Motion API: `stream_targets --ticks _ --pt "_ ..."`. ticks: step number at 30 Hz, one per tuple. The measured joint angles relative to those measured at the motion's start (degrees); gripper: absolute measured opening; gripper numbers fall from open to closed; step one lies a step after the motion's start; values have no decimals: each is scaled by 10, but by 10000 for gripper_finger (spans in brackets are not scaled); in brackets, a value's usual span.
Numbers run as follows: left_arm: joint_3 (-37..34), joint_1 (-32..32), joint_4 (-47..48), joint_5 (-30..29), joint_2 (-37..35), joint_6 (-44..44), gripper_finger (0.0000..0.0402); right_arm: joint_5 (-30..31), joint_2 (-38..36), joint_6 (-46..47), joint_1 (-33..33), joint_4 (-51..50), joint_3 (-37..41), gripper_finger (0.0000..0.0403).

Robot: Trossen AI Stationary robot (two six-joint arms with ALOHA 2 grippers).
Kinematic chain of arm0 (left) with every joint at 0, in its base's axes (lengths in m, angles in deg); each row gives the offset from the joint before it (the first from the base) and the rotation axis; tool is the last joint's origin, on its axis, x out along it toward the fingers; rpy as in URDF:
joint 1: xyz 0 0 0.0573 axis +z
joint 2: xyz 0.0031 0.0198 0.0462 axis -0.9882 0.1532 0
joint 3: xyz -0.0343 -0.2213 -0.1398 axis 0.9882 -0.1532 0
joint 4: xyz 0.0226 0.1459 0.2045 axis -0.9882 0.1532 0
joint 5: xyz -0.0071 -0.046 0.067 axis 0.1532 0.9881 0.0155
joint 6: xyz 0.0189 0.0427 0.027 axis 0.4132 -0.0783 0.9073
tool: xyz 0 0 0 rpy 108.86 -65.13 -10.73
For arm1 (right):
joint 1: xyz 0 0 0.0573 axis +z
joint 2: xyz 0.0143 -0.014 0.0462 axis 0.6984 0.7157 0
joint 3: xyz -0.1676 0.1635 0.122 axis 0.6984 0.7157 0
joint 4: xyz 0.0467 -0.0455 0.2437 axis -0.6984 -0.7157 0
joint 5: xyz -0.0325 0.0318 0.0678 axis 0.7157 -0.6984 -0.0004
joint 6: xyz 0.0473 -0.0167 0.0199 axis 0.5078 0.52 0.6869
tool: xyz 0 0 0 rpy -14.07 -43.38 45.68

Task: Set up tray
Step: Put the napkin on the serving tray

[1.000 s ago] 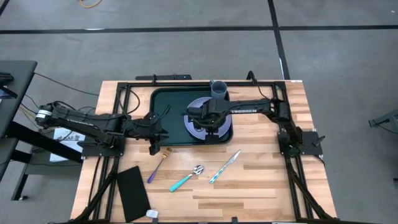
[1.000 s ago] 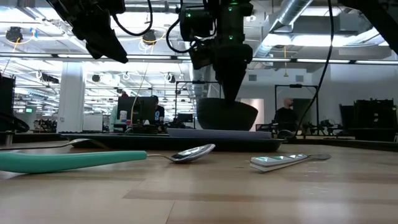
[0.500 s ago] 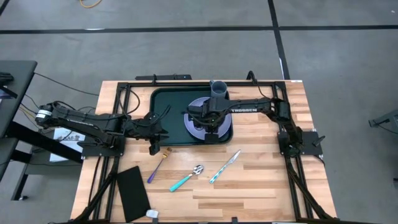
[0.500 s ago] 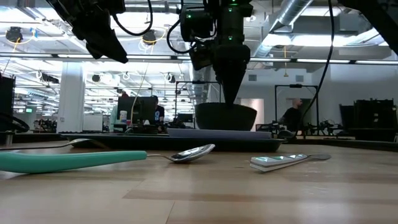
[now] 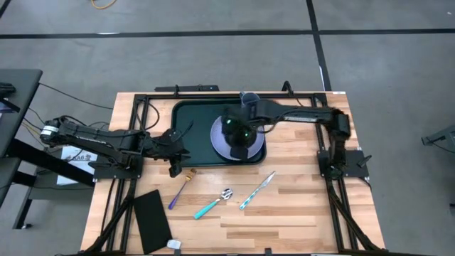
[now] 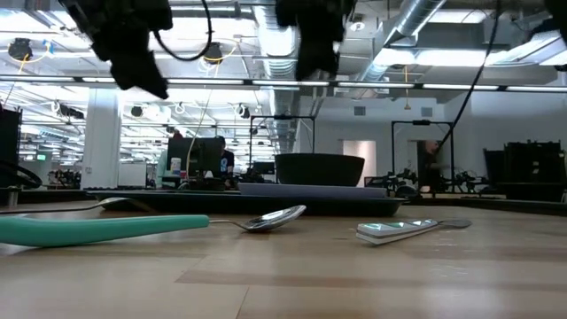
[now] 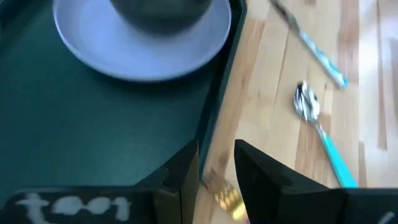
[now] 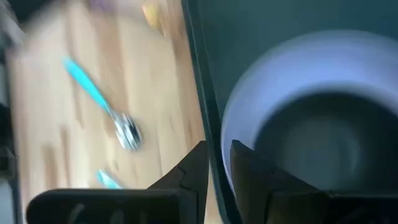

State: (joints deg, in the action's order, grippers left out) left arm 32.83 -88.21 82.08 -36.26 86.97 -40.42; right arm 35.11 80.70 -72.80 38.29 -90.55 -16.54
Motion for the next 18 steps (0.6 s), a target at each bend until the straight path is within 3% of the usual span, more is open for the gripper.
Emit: stream_targets --ticks 4,12,14,18 --pt "0 -1 67 45 0 -18 91 6 -92 26 19 163 89 60" --pt "0 -17 155 174 -33 -45 91 11 -308 168 71 489 392 60" --pt "0 -37 159 199 -44 -45 91 11 -346 177 91 499 440 60" --pt "7 -101 197 216 -46 -56 91 12 -376 190 126 409 471 60"
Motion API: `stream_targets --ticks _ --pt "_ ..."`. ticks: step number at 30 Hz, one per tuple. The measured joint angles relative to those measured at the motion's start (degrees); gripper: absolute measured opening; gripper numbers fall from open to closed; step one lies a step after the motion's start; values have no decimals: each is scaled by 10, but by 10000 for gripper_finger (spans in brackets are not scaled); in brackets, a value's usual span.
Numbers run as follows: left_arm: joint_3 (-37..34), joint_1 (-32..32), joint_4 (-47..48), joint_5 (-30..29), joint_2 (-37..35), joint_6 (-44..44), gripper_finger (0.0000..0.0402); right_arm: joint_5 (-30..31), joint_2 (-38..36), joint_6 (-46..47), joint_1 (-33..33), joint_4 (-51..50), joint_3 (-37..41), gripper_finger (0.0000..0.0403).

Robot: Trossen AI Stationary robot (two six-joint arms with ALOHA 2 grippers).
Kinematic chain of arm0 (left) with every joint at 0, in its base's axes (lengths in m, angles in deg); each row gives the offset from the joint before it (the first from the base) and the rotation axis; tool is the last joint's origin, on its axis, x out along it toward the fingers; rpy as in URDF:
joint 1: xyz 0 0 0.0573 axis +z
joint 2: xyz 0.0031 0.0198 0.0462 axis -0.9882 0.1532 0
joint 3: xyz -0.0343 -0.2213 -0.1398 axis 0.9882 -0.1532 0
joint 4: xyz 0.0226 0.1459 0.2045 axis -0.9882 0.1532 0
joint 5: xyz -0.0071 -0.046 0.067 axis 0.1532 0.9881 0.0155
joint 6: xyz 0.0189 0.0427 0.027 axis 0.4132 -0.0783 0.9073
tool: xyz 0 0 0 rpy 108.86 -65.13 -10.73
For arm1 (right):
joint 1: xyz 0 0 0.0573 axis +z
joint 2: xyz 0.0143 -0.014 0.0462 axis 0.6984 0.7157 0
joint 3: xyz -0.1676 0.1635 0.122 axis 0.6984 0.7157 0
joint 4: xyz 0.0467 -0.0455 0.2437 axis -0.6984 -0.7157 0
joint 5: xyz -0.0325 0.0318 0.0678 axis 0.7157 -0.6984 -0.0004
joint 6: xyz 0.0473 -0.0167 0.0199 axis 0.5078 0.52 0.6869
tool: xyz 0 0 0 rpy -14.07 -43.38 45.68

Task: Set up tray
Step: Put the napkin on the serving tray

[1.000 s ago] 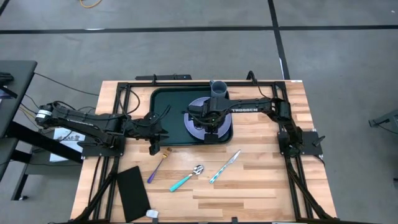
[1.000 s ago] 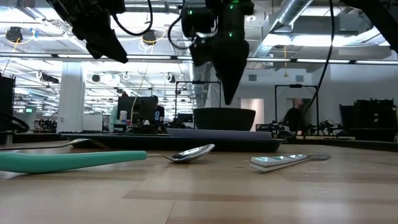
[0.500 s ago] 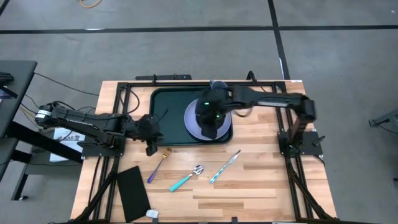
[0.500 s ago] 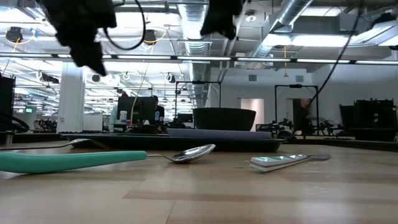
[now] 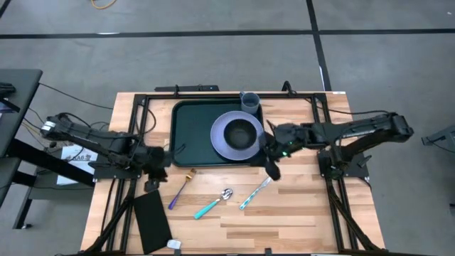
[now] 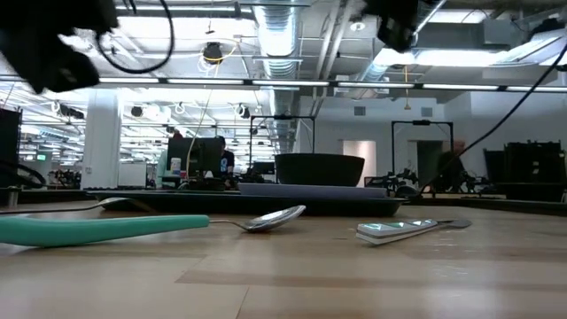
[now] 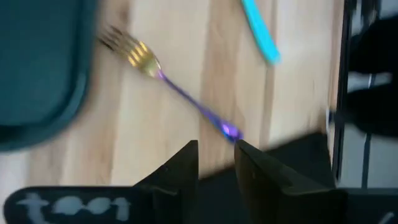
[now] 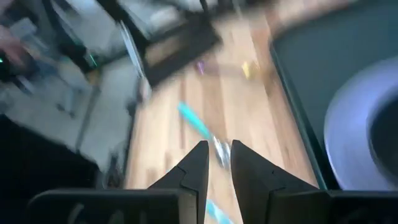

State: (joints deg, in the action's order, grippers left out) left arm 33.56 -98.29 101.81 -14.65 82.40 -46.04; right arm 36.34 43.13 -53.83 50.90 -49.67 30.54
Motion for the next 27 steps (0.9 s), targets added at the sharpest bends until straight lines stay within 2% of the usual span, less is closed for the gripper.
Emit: stream_targets --ticks 4,7,14,20,27 --pt "11 -77 42 -4 26 -29 91 30 10 1 39 -54 1 60" --pt "11 -129 69 -17 55 -65 91 43 28 10 62 -49 0 60" --pt "10 -217 61 -85 134 -121 91 48 67 46 85 -14 0 60" --pt "10 -254 79 -92 192 -181 101 47 74 52 93 16 -1 60" --pt "-18 -264 15 -89 206 -235 154 46 72 60 94 18 -1 60"
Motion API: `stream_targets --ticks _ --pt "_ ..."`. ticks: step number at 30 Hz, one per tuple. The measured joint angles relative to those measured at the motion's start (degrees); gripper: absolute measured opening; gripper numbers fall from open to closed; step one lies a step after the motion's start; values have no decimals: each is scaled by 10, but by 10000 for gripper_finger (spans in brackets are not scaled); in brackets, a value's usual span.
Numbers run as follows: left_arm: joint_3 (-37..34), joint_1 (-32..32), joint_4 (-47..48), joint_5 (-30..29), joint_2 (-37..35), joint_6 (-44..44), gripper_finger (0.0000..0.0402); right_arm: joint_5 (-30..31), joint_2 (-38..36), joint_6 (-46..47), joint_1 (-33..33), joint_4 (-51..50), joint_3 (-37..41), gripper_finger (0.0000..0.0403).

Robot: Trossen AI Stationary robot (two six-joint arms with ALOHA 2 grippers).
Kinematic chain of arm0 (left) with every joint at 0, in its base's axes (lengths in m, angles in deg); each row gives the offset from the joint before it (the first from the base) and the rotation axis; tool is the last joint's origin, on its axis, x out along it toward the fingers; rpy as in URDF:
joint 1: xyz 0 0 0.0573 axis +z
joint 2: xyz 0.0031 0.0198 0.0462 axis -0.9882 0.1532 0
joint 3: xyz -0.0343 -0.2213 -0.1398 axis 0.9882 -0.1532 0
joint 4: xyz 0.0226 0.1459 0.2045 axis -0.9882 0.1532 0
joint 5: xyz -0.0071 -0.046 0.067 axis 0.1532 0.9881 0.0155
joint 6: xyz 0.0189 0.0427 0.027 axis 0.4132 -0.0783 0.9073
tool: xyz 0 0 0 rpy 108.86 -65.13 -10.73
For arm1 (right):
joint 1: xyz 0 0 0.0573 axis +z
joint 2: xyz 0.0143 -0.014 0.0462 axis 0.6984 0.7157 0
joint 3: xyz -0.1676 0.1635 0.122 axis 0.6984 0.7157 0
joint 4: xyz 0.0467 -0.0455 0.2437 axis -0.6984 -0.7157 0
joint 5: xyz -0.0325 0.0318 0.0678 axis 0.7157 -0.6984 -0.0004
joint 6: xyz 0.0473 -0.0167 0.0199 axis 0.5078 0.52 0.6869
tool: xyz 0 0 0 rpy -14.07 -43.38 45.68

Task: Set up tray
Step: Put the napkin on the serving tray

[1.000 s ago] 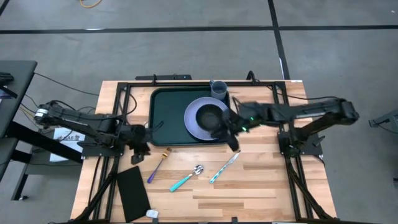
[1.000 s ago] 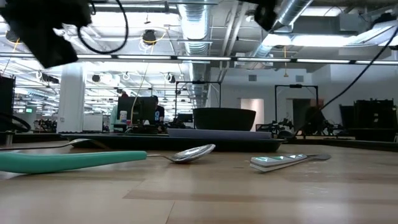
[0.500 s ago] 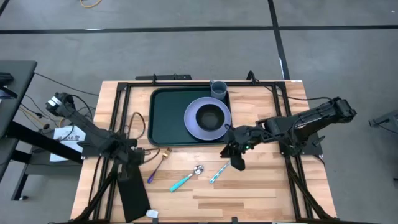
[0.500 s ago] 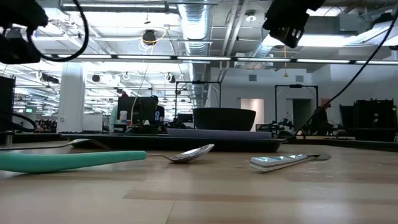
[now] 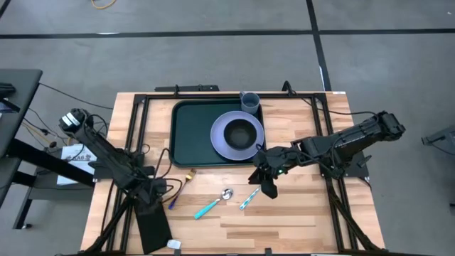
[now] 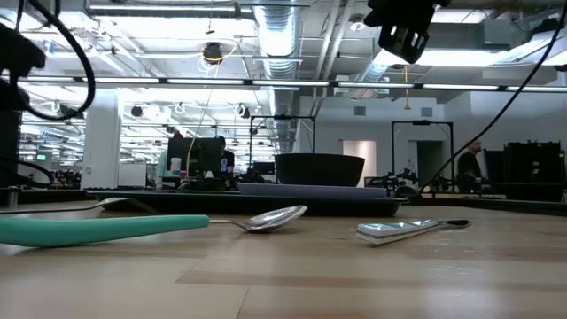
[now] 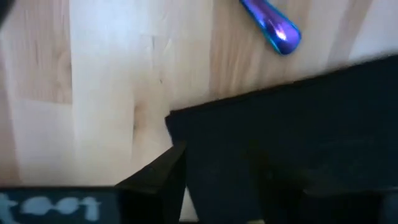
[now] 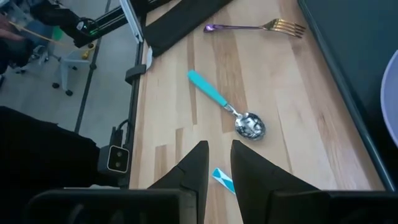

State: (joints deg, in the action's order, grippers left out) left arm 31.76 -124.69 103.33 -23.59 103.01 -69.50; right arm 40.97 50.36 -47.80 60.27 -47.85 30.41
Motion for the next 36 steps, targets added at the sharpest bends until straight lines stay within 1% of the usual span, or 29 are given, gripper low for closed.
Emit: stream_targets --ticks 4,7,14,18,21,24,30,33,36 --pt "-29 0 -8 20 0 -21 182 -1 0 0 2 5 0 60" --pt "-39 0 -16 24 0 -22 191 -3 0 0 1 5 0 60" --pt "-81 0 -86 24 1 -22 186 -5 0 6 1 7 0 60" --pt "-105 0 -110 24 3 -42 175 -5 0 10 2 10 0 60" --pt "-110 0 -111 18 2 -50 156 -5 0 11 2 10 0 60" --pt "-111 0 -112 9 2 -50 123 -5 0 11 2 10 0 60" --pt "-109 0 -119 7 2 -53 16 -5 0 11 2 8 0 60" --pt "-105 0 -112 4 2 -52 9 -5 0 11 2 6 -1 60" --pt "-89 0 -74 -10 2 -44 4 -5 0 11 2 -2 -1 60"
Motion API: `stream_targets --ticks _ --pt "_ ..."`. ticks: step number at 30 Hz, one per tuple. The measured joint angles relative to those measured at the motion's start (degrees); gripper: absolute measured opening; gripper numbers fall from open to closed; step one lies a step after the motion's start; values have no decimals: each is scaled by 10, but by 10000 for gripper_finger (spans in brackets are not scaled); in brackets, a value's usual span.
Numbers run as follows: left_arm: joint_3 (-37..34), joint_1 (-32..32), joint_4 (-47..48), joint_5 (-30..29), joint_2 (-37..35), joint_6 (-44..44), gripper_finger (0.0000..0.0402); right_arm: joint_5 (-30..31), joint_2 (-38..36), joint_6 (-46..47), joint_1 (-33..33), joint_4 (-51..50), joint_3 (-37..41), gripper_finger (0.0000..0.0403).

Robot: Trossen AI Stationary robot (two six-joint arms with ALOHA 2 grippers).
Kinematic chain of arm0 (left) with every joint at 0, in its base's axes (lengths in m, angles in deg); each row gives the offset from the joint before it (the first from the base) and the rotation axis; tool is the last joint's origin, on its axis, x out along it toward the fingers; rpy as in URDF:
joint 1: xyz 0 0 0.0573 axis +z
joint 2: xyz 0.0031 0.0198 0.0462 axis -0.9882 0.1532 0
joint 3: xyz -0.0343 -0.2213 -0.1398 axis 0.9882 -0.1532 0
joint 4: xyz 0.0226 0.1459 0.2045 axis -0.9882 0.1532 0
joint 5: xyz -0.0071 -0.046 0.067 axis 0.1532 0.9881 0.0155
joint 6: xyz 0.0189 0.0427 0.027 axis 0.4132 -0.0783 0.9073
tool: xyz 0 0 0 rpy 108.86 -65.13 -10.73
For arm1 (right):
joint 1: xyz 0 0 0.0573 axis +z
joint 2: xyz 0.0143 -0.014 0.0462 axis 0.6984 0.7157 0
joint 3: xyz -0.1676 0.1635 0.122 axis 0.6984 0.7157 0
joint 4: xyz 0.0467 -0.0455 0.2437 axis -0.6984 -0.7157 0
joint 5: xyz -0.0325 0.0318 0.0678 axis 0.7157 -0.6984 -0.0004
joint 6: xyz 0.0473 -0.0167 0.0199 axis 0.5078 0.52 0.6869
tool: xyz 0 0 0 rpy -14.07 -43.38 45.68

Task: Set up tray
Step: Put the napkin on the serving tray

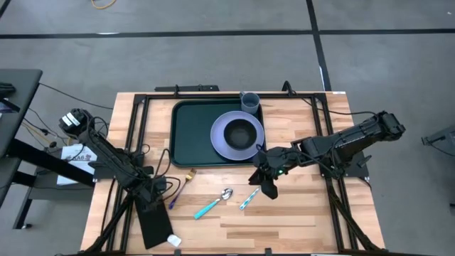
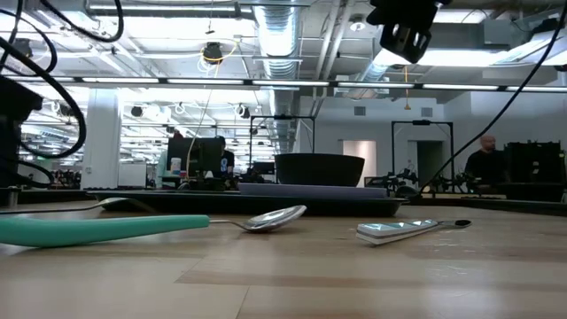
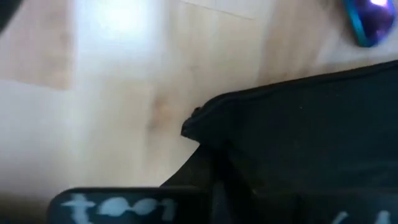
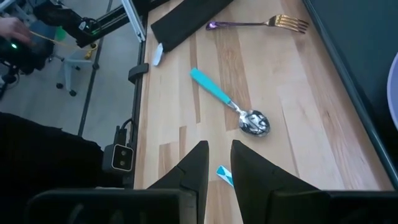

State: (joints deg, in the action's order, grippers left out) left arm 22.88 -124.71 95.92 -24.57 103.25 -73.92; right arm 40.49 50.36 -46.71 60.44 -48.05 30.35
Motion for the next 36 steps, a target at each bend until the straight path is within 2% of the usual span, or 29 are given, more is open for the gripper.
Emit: stream_targets --ticks 8,12,15,25,32,36 --pt "79 0 172 -77 0 54 2 0 0 0 -1 -3 0 60" --pt "128 5 263 -151 0 75 1 0 0 0 -5 -3 0 60" --pt "147 30 287 -206 0 101 1 1 0 0 -8 -3 0 60" --pt "146 222 176 -286 0 340 0 2 0 -1 -32 2 0 60" --pt "146 354 48 -276 0 550 0 2 0 -1 -43 2 0 60" --pt "146 422 -13 -259 0 640 0 2 0 -2 -47 2 0 60"
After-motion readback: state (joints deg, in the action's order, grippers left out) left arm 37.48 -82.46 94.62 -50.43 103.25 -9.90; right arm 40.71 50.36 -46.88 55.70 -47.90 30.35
